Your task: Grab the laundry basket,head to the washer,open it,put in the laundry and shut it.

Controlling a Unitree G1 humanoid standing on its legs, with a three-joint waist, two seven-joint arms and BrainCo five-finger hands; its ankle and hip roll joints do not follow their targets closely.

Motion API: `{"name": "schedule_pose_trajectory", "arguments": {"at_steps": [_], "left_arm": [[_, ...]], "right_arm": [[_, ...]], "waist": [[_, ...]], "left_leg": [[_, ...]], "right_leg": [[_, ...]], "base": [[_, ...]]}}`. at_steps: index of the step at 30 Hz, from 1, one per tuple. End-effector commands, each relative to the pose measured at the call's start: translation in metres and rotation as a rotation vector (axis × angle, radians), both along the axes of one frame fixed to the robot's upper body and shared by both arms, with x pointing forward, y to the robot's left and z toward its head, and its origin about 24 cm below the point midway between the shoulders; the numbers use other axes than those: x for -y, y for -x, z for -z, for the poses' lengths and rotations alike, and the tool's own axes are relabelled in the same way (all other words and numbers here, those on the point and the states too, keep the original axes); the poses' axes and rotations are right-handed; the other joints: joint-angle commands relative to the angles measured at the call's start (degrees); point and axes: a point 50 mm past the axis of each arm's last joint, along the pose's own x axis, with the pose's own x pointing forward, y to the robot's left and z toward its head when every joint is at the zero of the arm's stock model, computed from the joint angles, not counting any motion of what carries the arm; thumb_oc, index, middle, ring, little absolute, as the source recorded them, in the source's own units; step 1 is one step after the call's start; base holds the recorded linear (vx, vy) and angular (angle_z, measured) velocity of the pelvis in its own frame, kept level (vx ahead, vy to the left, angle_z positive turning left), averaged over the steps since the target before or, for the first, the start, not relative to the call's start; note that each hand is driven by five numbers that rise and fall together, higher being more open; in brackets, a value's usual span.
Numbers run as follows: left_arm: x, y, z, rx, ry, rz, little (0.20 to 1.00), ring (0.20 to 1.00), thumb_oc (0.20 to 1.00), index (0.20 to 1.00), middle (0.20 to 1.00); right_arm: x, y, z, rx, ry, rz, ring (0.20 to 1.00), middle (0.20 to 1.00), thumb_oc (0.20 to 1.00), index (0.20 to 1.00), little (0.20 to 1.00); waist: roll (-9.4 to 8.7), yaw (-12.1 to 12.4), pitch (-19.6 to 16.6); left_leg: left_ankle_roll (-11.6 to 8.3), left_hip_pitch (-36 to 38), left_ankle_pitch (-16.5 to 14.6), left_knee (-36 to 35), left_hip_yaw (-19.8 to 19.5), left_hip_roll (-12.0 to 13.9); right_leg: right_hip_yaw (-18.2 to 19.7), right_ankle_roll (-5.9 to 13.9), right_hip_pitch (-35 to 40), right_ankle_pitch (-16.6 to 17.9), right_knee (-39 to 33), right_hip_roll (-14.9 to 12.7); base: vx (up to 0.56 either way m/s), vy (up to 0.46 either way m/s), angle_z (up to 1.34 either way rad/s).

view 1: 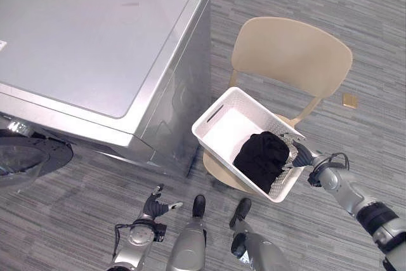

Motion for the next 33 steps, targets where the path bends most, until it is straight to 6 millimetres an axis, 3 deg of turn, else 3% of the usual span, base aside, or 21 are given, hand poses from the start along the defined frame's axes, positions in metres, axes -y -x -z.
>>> {"name": "schedule_pose_trajectory", "arguments": {"at_steps": [1,8,11,13,14,15,19,23,26,30,33], "left_arm": [[-0.006,-0.018,-0.015,0.1,-0.034,-0.003,1.0,1.0,1.0,1.0,1.0],[0.0,-0.034,-0.024,0.173,0.026,-0.067,1.0,1.0,1.0,1.0,1.0],[0.007,-0.043,-0.03,0.208,0.05,-0.07,1.0,1.0,1.0,1.0,1.0],[0.016,-0.047,-0.029,0.21,0.061,-0.056,1.0,1.0,1.0,1.0,1.0],[0.02,-0.048,-0.029,0.209,0.062,-0.048,1.0,1.0,1.0,1.0,1.0],[0.022,-0.049,-0.029,0.208,0.062,-0.044,1.0,1.0,1.0,1.0,1.0],[0.029,-0.05,-0.029,0.211,0.066,-0.023,1.0,1.0,1.0,1.0,1.0],[0.028,-0.047,-0.031,0.222,0.062,-0.017,1.0,1.0,1.0,1.0,1.0],[0.026,-0.044,-0.03,0.22,0.06,-0.021,1.0,1.0,1.0,1.0,1.0],[0.01,-0.026,-0.022,0.162,0.054,-0.062,1.0,1.0,1.0,1.0,1.0],[-0.002,-0.012,-0.017,0.125,0.045,-0.094,1.0,1.0,1.0,1.0,1.0]], "right_arm": [[0.001,-0.014,-0.019,0.103,0.083,-0.009,1.0,1.0,1.0,1.0,1.0],[0.017,-0.03,-0.013,0.093,0.22,0.127,1.0,1.0,1.0,1.0,1.0],[0.033,-0.036,-0.013,0.085,0.322,0.212,1.0,1.0,1.0,1.0,1.0],[0.033,-0.034,-0.005,0.046,0.351,0.231,1.0,1.0,1.0,1.0,1.0],[0.029,-0.034,-0.003,0.045,0.335,0.229,0.567,0.567,0.567,0.567,0.567],[0.025,-0.034,-0.002,0.048,0.305,0.225,0.2,0.2,0.2,0.2,0.2],[0.018,-0.029,0.002,0.065,0.232,0.208,0.2,0.2,0.2,0.2,0.2],[0.015,-0.027,-0.025,0.217,0.01,0.219,0.2,0.2,0.2,0.2,0.2],[0.014,-0.023,-0.032,0.27,-0.143,0.245,0.2,0.2,0.2,0.2,0.2],[0.005,0.005,-0.034,0.329,-0.681,0.314,0.2,0.2,0.2,0.2,0.2],[-0.001,0.023,-0.032,0.301,-0.837,0.271,0.2,0.2,0.2,0.2,0.2]], "waist": [[1.3,2.32,0.11],[3.37,4.41,3.31],[5.34,5.16,4.7],[6.42,5.46,5.08],[6.65,5.4,5.08],[6.74,5.17,4.97],[6.84,4.39,4.58],[5.94,2.28,3.25],[5.52,1.46,2.63],[3.99,-1.23,-0.65],[2.99,-2.61,-2.81]], "left_leg": [[-1.21,-1.0,1.02,-0.78,-1.75,0.22],[-1.26,-5.36,2.29,-0.78,-3.79,-1.48],[-1.77,-6.51,2.14,-1.59,-4.47,-1.82],[-2.05,-6.87,3.1,-2.87,-5.01,-2.17],[-2.18,-6.74,3.46,-3.46,-5.18,-2.28],[-2.3,-6.55,3.9,-4.11,-5.41,-2.37],[-2.17,-6.49,5.6,-5.33,-5.62,-2.82],[-2.17,-3.47,4.81,-6.31,-4.83,-2.39],[-2.02,-2.33,4.29,-6.31,-4.14,-2.17],[-1.12,2.76,1.96,-6.3,-2.12,-1.52],[-0.64,6.1,0.53,-6.33,-0.94,-1.31]], "right_leg": [[1.93,4.84,3.73,-9.89,7.34,-2.66],[2.05,5.17,-0.19,-8.77,7.71,-3.29],[2.85,5.81,-2.17,-9.26,8.1,-3.37],[2.59,5.91,-2.93,-9.18,8.02,-3.41],[2.39,5.95,-2.89,-9.2,7.91,-3.38],[2.21,5.98,-2.82,-9.23,7.82,-3.34],[1.21,5.76,-2.61,-7.95,7.15,-3.42],[2.05,6.01,-0.66,-7.61,6.38,-3.29],[2.59,6.17,0.21,-7.31,6.01,-3.31],[4.14,6.53,4.4,-7.19,4.69,-3.1],[5.06,6.76,7.1,-7.29,4.02,-2.97]], "base": [[0.02,0.046,0.07],[0.0,0.039,0.18],[0.0,0.034,0.15],[0.02,0.0,-0.02],[0.0,-0.028,0.06],[0.01,-0.027,0.09],[-0.05,0.001,0.13],[-0.02,-0.018,0.05],[-0.01,0.017,-0.07],[0.05,0.036,-0.22],[0.08,0.06,-0.42]]}}
